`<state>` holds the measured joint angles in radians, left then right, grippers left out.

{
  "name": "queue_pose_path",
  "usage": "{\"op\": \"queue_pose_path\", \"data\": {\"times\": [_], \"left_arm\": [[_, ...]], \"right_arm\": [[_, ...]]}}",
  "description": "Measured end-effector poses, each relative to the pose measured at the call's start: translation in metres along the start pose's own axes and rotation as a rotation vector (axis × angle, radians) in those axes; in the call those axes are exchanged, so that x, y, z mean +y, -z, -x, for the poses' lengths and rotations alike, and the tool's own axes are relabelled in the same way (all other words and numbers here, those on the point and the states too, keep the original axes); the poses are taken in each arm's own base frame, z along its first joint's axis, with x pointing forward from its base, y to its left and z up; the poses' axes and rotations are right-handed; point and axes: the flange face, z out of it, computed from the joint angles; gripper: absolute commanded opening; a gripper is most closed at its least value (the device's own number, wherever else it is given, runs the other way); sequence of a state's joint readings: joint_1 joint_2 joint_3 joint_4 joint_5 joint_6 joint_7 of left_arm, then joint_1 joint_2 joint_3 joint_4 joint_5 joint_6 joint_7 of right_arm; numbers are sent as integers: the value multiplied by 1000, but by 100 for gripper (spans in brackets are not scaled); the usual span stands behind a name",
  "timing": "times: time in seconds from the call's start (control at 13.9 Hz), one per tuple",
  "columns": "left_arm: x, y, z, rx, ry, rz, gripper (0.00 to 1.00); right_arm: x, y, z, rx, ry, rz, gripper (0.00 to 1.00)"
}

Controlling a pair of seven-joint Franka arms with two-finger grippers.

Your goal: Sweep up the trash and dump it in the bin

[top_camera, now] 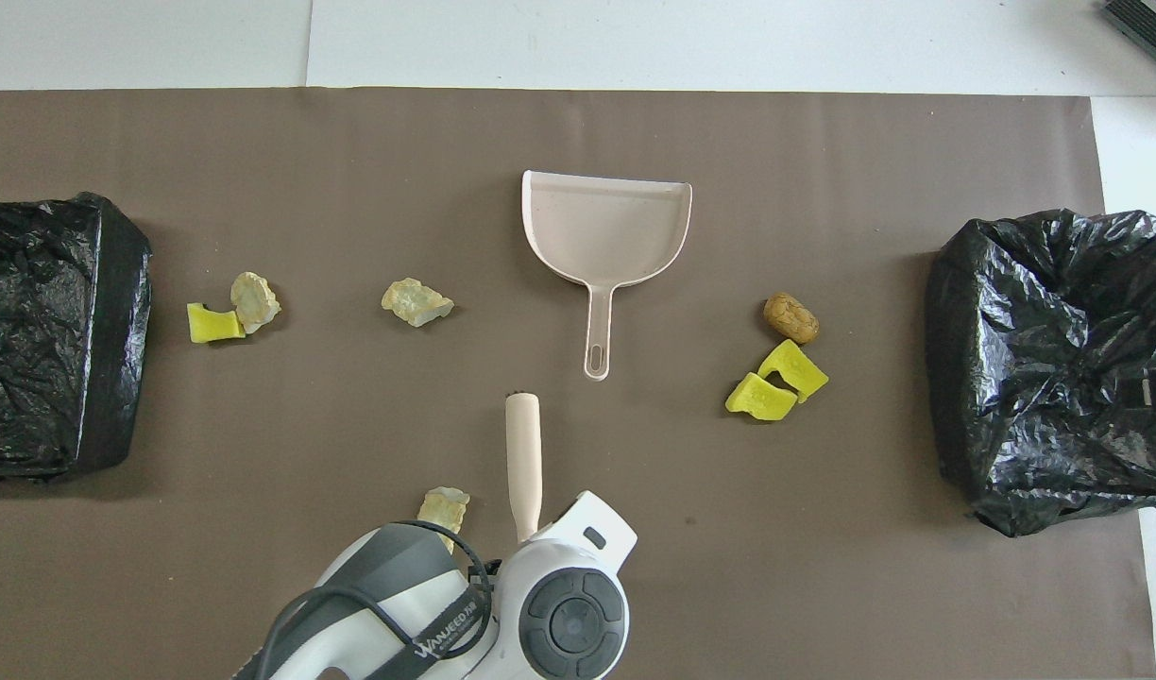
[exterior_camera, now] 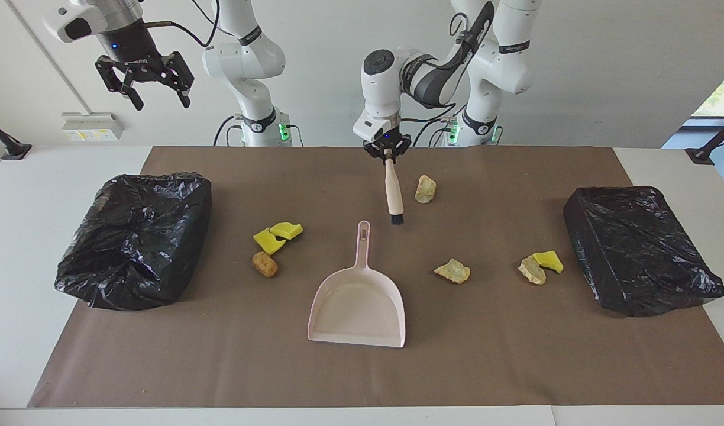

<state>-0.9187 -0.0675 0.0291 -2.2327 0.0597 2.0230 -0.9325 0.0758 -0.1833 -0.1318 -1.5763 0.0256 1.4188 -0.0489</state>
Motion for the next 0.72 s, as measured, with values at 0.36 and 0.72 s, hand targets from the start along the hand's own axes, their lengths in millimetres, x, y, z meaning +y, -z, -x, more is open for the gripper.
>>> {"op": "queue_pose_path", "data": {"times": [0.36, 0.72], "left_arm": [[-102, 3, -98, 22, 91, -13, 0], [-233, 26, -188, 45, 102, -10, 0]], "right_arm": [[-64, -79, -48, -36, 21, 16, 100], [-180, -179, -99, -17, -53, 5, 100]]}}
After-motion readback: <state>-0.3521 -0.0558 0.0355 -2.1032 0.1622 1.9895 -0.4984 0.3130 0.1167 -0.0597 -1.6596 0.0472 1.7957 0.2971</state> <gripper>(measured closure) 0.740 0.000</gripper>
